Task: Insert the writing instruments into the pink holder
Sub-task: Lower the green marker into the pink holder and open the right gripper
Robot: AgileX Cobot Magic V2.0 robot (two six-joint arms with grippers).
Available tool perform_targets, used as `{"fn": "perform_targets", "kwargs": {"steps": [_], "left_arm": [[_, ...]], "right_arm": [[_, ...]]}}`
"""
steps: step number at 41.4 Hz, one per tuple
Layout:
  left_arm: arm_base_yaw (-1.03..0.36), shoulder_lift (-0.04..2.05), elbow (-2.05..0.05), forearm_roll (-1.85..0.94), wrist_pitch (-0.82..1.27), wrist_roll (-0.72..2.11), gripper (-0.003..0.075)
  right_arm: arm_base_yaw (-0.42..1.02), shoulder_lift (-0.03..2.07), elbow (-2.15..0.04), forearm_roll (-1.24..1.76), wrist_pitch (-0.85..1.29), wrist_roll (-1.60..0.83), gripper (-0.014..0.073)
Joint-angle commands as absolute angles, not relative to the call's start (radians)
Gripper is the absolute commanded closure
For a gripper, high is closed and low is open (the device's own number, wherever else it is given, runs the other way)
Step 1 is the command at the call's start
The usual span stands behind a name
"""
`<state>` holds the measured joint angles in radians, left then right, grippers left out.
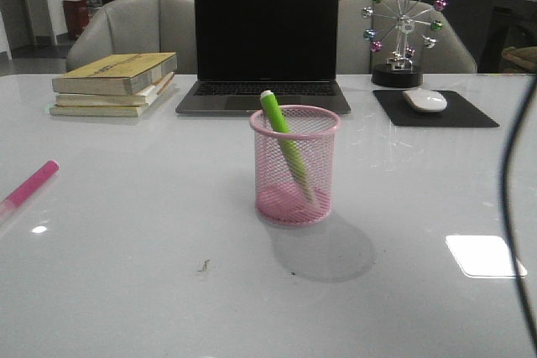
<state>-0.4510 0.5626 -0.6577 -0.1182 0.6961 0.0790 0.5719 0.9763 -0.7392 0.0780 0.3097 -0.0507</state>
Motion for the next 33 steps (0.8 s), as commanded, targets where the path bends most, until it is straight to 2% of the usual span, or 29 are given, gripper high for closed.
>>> {"fn": "perform_targets", "kwargs": {"steps": [1, 16, 24, 33], "left_arm": [[-0.461, 0.57, -0.685, -0.128, 0.619, 0.078, 0.0215], [-0.461, 0.57, -0.671, -0.128, 0.619, 0.078, 0.0215], [-0.454, 0.633, -0.669, -0.124, 0.661, 0.066, 0.0215], [-0.346, 0.867, -0.751, -0.111, 0.707, 0.063, 0.0215]], "right_arm": [[0.568, 0.84, -0.693, 0.067, 0.301, -0.06, 0.0127], [0.568, 0.486, -0.534, 0.067, 0.494, -0.06, 0.0127], [0.568, 0.449, -0.528, 0.067, 0.509, -0.06, 0.0127], [0.568, 0.449, -0.528, 0.067, 0.515, -0.06, 0.0127]]}}
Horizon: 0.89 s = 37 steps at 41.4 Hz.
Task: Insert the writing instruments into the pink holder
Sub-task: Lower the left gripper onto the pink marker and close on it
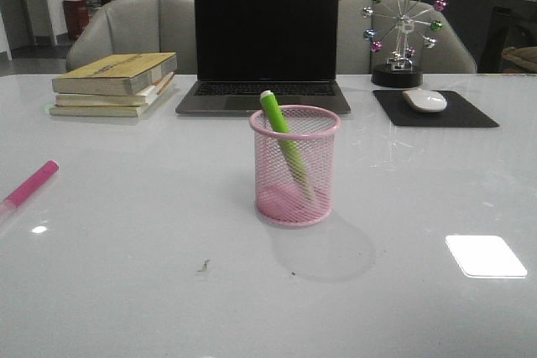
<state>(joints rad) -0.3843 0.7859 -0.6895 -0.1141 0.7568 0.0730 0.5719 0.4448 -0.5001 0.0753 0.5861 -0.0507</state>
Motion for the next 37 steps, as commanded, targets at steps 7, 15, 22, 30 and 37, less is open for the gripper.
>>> {"fn": "perform_targets", "kwargs": {"steps": [7, 15, 22, 30, 37], "left_arm": [[-0.215, 1.086, -0.834, -0.101, 0.695, 0.063, 0.0215], [-0.111, 1.344, -0.98, -0.101, 0.674, 0.063, 0.0215], [-0.09, 1.554, -1.109, -0.081, 0.648, 0.063, 0.0215], [-0.09, 1.744, -1.26, -0.053, 0.652, 0.063, 0.0215], [-0.09, 1.872, -1.365, -0.053, 0.67, 0.063, 0.0215]], "right_arm": [[0.568, 0.449, -0.528, 0.067, 0.515, -0.06, 0.0127], [0.568, 0.449, -0.528, 0.067, 0.515, -0.06, 0.0127], [0.568, 0.449, -0.528, 0.067, 0.515, -0.06, 0.0127], [0.568, 0.449, -0.528, 0.067, 0.515, -0.06, 0.0127], [0.568, 0.449, -0.528, 0.067, 0.515, -0.06, 0.0127]]}}
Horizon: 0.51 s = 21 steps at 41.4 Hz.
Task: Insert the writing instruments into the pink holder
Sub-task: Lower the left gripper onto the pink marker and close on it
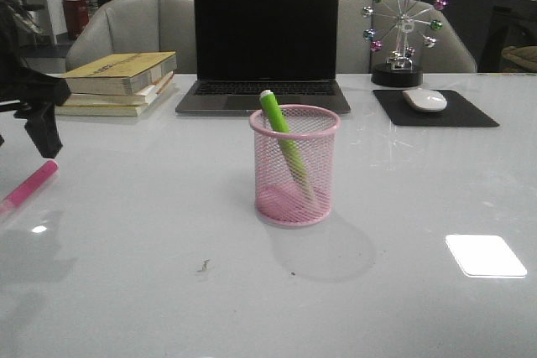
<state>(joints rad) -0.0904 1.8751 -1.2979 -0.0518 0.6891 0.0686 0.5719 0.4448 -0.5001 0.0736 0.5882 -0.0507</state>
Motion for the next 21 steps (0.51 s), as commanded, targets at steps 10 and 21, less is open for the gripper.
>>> {"fn": "perform_targets", "kwargs": {"steps": [10, 21], "left_arm": [[-0.09, 1.978, -1.467, -0.055, 0.683, 0.063, 0.0215], [-0.09, 2.015, -1.476, -0.057, 0.661, 0.055, 0.0215]], "right_arm": [[0.568, 0.449, -0.528, 0.067, 0.515, -0.06, 0.0127], [0.568, 0.449, -0.528, 0.067, 0.515, -0.06, 0.0127]]}}
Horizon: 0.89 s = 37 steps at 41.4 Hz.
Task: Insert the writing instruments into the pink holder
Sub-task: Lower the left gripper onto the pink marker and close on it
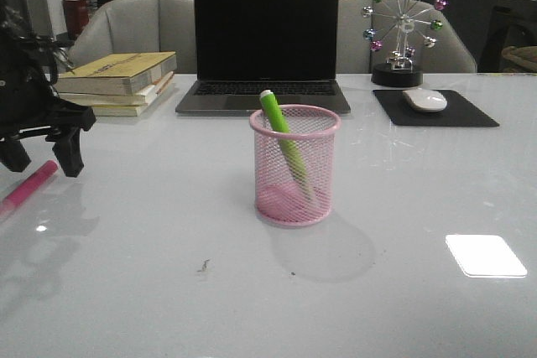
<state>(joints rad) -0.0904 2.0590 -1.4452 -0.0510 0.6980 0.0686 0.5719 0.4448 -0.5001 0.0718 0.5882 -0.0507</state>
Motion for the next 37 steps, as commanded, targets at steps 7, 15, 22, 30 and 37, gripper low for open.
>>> {"fn": "perform_targets", "kwargs": {"steps": [7, 15, 22, 30, 37], "left_arm": [[-0.09, 2.032, -1.477, -0.057, 0.672, 0.049, 0.0215], [-0.09, 2.033, -1.477, -0.057, 0.703, 0.047, 0.0349], [-0.09, 2.033, -1.477, -0.057, 0.707, 0.047, 0.0531], [-0.09, 2.033, -1.477, -0.057, 0.739, 0.047, 0.0628], [-0.097, 1.955, -1.413, -0.06, 0.661, 0.058, 0.0629]], "right_arm": [[0.568, 0.449, -0.528, 0.067, 0.515, -0.06, 0.0127], [0.568, 0.449, -0.528, 0.067, 0.515, -0.06, 0.0127], [0.568, 0.449, -0.528, 0.067, 0.515, -0.06, 0.0127], [0.568, 0.449, -0.528, 0.067, 0.515, -0.06, 0.0127], [0.568, 0.449, -0.528, 0.067, 0.515, -0.06, 0.0127]]}}
